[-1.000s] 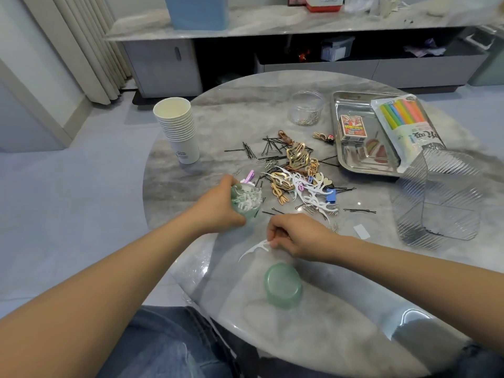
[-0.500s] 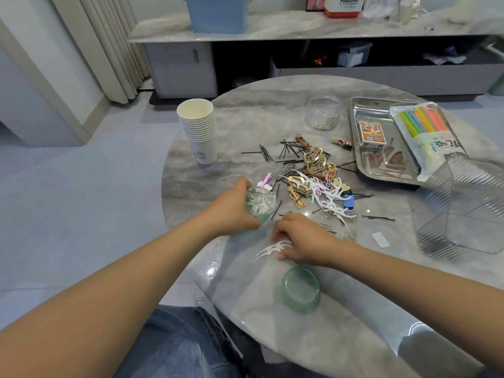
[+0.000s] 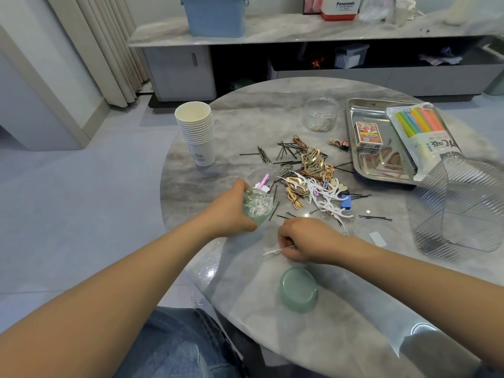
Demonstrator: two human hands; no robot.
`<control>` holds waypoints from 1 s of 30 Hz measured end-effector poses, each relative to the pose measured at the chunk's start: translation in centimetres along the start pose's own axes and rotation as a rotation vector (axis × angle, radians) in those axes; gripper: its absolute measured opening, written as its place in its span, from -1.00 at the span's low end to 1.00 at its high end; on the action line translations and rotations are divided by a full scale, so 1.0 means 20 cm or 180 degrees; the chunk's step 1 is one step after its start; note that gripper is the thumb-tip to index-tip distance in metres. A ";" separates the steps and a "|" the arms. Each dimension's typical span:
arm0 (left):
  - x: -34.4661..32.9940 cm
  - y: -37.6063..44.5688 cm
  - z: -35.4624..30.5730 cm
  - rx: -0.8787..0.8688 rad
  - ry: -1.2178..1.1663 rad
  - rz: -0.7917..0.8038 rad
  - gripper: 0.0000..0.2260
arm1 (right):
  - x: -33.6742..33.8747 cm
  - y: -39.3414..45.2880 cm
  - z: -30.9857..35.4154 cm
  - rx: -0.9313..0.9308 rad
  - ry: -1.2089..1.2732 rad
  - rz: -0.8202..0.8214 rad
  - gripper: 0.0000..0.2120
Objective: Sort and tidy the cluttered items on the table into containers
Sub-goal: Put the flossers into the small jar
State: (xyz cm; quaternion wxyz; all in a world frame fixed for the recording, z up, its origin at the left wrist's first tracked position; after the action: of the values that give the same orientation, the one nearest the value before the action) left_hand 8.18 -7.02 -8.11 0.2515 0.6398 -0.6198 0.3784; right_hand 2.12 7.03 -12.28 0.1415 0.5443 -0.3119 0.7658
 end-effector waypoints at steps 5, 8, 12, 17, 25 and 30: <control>0.00 0.00 0.00 -0.0014 0.0011 0.0036 -0.41 | 0.02 0.00 -0.03 -0.0194 0.0188 0.0299 -0.82; 0.01 0.00 -0.01 -0.0025 -0.0003 0.0039 -0.40 | 0.03 0.01 -0.04 -0.0322 0.0385 0.0327 -0.81; 0.01 0.00 0.00 -0.0034 -0.0005 0.0039 -0.41 | -0.01 0.00 -0.03 -0.0520 0.0348 0.0397 -0.80; 0.00 0.00 -0.01 -0.0048 0.0014 0.0059 -0.44 | -0.01 -0.01 -0.04 -0.0671 0.0478 0.0678 -0.86; 0.00 0.01 -0.02 -0.0066 0.0023 0.0096 -0.43 | -0.02 -0.04 -0.06 -0.0774 0.0678 0.0747 -0.92; -0.03 0.02 -0.05 -0.0195 0.0035 0.0163 -0.44 | 0.10 -0.11 -0.17 -0.0937 0.1096 0.0361 -0.88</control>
State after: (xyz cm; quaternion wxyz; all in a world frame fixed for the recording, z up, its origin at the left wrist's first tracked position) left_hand 7.62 -5.91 -8.09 0.2646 0.6137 -0.6459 0.3691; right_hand 0.03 10.62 -10.48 0.2272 0.3608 -0.4215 0.8003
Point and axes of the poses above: each hand's wrist, its own y-axis towards the middle knuckle, its own x-axis out of the back of the hand, z = x × y, the point moved 4 cm from there along y, towards the middle knuckle, and after that the axes turned 14 degrees about -x, right-handed, at the moved point
